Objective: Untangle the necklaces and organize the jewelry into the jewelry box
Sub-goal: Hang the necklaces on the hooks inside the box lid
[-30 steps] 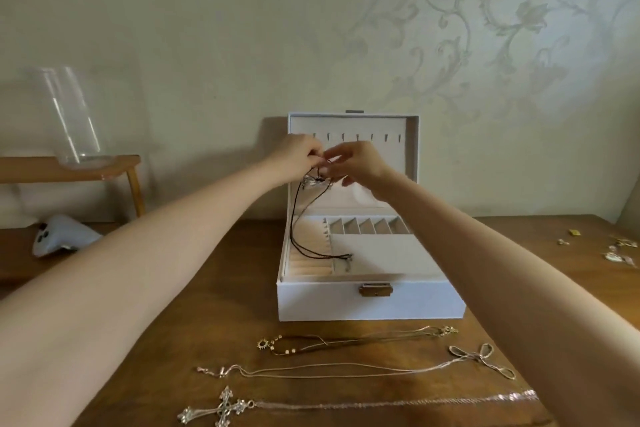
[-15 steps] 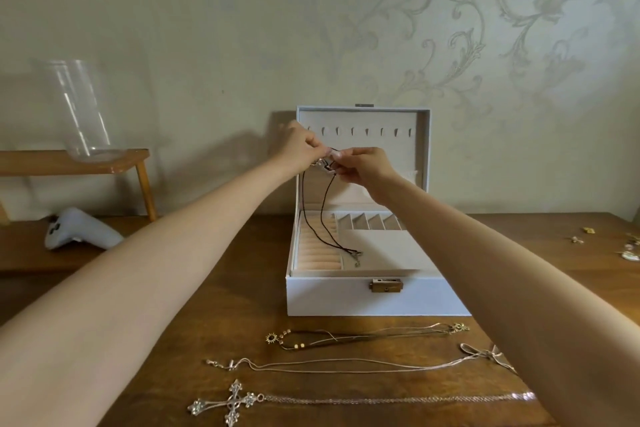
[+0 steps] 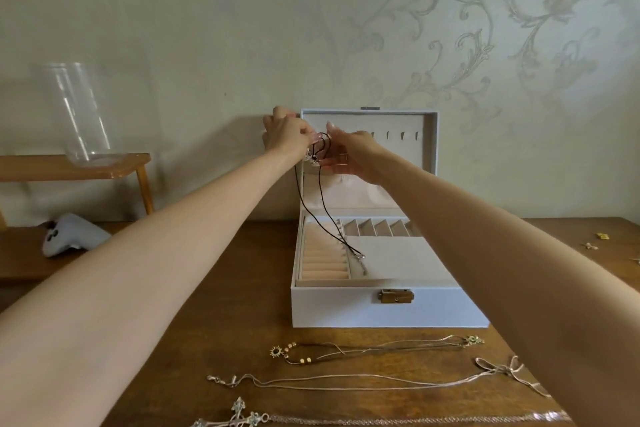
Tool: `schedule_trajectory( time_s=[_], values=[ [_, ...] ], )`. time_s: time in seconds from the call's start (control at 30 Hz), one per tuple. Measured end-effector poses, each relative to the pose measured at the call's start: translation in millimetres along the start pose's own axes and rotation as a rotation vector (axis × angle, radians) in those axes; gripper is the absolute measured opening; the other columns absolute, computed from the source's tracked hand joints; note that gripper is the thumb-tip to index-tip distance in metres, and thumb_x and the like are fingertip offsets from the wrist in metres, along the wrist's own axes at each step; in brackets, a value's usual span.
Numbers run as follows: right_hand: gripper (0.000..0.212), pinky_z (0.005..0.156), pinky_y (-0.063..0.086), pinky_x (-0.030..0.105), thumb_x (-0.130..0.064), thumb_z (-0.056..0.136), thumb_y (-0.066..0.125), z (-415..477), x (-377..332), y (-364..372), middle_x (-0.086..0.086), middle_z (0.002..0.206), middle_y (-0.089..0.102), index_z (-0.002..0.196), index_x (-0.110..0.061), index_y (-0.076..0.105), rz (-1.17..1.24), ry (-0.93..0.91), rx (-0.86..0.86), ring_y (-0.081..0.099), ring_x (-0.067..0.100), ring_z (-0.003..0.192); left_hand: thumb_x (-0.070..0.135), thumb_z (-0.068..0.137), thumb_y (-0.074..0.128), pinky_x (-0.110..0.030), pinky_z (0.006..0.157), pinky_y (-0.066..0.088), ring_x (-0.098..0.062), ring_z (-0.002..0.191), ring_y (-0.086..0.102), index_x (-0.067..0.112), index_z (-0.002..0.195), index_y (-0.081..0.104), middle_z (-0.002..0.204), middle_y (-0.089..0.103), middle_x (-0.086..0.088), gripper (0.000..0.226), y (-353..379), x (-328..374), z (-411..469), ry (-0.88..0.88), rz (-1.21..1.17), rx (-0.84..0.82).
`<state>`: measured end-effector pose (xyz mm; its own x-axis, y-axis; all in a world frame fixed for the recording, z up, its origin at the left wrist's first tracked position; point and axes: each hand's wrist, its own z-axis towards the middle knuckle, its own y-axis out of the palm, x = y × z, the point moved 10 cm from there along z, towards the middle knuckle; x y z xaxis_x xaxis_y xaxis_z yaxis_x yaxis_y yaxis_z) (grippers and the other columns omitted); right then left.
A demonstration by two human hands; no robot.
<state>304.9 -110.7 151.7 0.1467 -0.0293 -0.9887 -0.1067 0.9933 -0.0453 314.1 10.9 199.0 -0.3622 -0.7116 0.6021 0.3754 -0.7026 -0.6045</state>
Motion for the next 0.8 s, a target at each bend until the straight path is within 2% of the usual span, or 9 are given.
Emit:
schedule_trajectory(
  time_s=[0.17,0.27,0.4,0.47,0.63,0.73,0.8],
  values=[
    [0.014,0.055,0.052,0.021,-0.016,0.091,0.061,7,-9,-3,0.007,0.078,0.064,0.088,-0.003,0.065,-0.086,-0.033,0.016,0.06,0.014,0.065,0.022,0.092,0.059,-0.032,0.105,0.026,-0.025,0.127,0.027,0.007,0.096,0.07,0.133,0.037,-0.008,0.019,-1,5,6,0.061,0.068,-0.045],
    [0.013,0.054,0.052,0.02,-0.014,0.089,0.063,8,-14,-4,0.007,0.074,0.064,0.081,-0.004,0.066,-0.102,-0.065,0.067,0.059,0.012,0.059,0.023,0.092,0.058,-0.031,0.103,0.028,-0.026,0.125,0.028,0.008,0.092,0.071,0.132,0.037,-0.008,0.02,-3,4,7,0.101,0.131,0.001],
    [0.015,0.045,0.049,0.018,-0.012,0.087,0.066,11,-20,-13,0.009,0.065,0.062,0.083,0.001,0.069,-0.17,-0.144,0.249,0.055,0.009,0.043,0.025,0.09,0.059,-0.036,0.097,0.037,-0.027,0.122,0.032,0.011,0.085,0.073,0.131,0.041,-0.007,0.02,-9,2,5,0.127,0.193,0.119],
    [0.013,0.042,0.049,0.019,-0.01,0.086,0.066,11,-23,-20,0.008,0.06,0.061,0.078,0.0,0.069,-0.228,-0.186,0.356,0.054,0.008,0.037,0.029,0.088,0.062,-0.037,0.092,0.041,-0.026,0.119,0.035,0.011,0.085,0.074,0.129,0.044,-0.004,0.022,-12,5,4,0.141,0.257,0.191],
    [0.032,0.059,0.058,0.039,-0.015,0.084,0.065,18,-27,-24,0.005,0.049,0.06,0.052,-0.015,0.061,-0.399,-0.25,0.513,0.061,0.022,0.046,0.027,0.089,0.056,-0.035,0.088,0.033,-0.025,0.119,0.035,0.012,0.098,0.071,0.13,0.043,-0.001,0.023,-11,10,6,0.085,0.376,0.265],
    [0.031,0.063,0.058,0.038,-0.019,0.082,0.063,23,-33,-24,0.006,0.052,0.062,0.051,-0.015,0.06,-0.492,-0.239,0.56,0.067,0.025,0.054,0.024,0.087,0.054,-0.035,0.089,0.03,-0.026,0.119,0.034,0.01,0.101,0.066,0.129,0.041,-0.003,0.023,-10,18,7,0.054,0.435,0.289],
    [0.026,0.063,0.057,0.036,-0.021,0.081,0.062,25,-37,-22,0.01,0.061,0.067,0.057,-0.012,0.062,-0.555,-0.233,0.569,0.068,0.027,0.062,0.026,0.086,0.055,-0.037,0.09,0.029,-0.026,0.118,0.034,0.011,0.101,0.065,0.127,0.04,-0.004,0.024,-9,25,8,0.052,0.491,0.284]
  ],
)
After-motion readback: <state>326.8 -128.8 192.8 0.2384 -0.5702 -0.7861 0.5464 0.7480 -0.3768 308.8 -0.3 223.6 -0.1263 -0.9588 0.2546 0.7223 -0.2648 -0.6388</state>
